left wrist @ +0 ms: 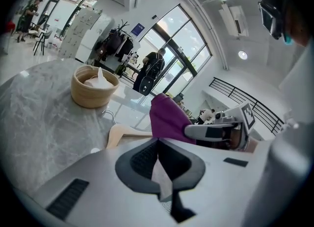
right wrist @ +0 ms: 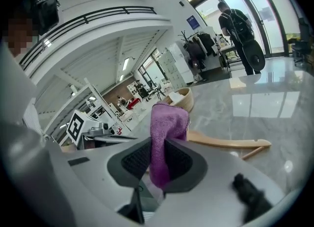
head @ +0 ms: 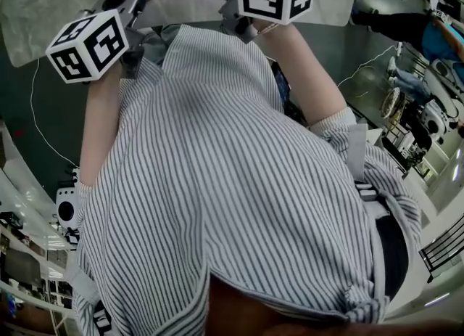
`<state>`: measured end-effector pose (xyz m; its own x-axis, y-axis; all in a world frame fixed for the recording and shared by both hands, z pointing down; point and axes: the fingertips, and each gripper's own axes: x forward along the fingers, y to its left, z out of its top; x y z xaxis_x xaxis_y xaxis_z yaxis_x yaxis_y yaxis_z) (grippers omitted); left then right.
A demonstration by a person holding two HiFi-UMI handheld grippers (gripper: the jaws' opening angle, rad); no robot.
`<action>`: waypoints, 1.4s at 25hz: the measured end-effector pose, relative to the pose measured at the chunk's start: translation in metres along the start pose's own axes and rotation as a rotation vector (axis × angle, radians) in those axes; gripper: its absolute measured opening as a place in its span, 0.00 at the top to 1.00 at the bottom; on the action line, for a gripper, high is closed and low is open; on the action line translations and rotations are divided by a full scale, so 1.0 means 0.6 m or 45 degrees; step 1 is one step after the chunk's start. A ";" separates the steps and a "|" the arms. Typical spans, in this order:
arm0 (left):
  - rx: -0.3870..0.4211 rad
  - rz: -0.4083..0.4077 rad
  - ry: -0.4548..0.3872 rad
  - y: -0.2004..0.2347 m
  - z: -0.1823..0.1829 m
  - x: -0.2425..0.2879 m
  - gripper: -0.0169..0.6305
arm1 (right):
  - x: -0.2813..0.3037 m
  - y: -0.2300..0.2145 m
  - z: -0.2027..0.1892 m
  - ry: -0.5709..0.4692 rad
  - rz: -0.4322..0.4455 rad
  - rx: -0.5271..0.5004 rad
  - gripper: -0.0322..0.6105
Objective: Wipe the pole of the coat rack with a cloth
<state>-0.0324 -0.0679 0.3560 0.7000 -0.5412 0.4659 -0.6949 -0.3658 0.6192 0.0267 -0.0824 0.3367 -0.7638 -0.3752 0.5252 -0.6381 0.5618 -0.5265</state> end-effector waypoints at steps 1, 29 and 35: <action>0.003 0.001 -0.004 0.001 0.005 -0.002 0.95 | -0.003 0.001 0.006 -0.016 -0.006 -0.016 0.83; 0.003 -0.016 -0.003 -0.016 0.011 0.006 0.95 | -0.011 0.007 -0.004 -0.208 -0.091 0.040 0.83; 0.000 -0.009 -0.007 -0.017 0.006 0.003 0.95 | -0.020 0.008 -0.006 -0.206 -0.090 0.036 0.83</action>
<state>-0.0246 -0.0681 0.3482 0.7043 -0.5425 0.4579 -0.6896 -0.3698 0.6227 0.0333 -0.0726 0.3306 -0.7210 -0.5281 0.4486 -0.6917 0.5096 -0.5117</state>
